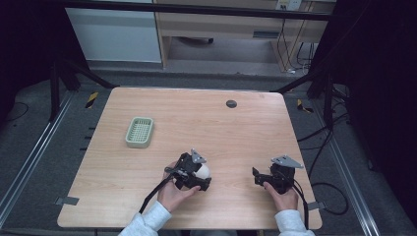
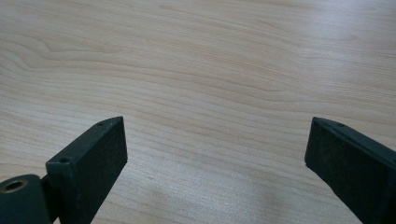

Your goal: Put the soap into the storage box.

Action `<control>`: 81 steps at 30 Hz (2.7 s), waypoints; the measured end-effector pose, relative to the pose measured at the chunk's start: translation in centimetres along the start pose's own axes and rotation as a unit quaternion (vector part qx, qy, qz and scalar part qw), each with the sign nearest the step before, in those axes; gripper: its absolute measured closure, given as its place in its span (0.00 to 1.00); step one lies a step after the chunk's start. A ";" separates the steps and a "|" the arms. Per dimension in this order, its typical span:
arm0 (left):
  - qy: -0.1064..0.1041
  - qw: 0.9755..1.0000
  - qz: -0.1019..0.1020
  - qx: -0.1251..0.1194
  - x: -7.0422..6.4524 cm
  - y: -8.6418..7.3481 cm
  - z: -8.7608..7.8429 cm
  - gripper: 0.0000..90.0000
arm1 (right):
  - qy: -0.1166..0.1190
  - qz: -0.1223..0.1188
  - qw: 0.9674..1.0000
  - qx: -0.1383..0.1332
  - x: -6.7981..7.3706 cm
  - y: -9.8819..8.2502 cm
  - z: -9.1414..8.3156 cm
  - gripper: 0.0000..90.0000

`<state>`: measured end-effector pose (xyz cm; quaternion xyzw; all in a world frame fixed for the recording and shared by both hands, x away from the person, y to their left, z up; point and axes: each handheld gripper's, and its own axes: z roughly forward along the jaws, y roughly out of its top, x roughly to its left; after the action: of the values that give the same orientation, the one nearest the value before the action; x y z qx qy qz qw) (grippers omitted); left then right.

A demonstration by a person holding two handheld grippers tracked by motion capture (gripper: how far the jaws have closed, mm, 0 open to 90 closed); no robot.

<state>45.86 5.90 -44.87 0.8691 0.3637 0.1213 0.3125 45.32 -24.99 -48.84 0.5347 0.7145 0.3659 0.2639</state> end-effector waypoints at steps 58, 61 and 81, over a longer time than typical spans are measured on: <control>0.067 0.995 -0.073 -0.023 10.4 -1.1 -7.6 0.27 | 0.000 0.001 1.000 -0.001 0.1 0.0 0.1 0.07; 0.072 0.994 -0.078 -0.021 11.0 -1.0 -7.7 0.27 | 0.000 0.001 1.000 0.000 0.0 0.0 0.1 0.07; 0.091 0.990 -0.106 -0.022 14.7 -0.2 -7.6 0.27 | 0.001 0.001 1.000 -0.002 0.0 0.0 0.1 0.07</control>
<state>52.78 19.86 -39.30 0.8041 0.4778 0.1737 0.3083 45.36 -24.93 -48.88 0.5341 0.7136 0.3685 0.2640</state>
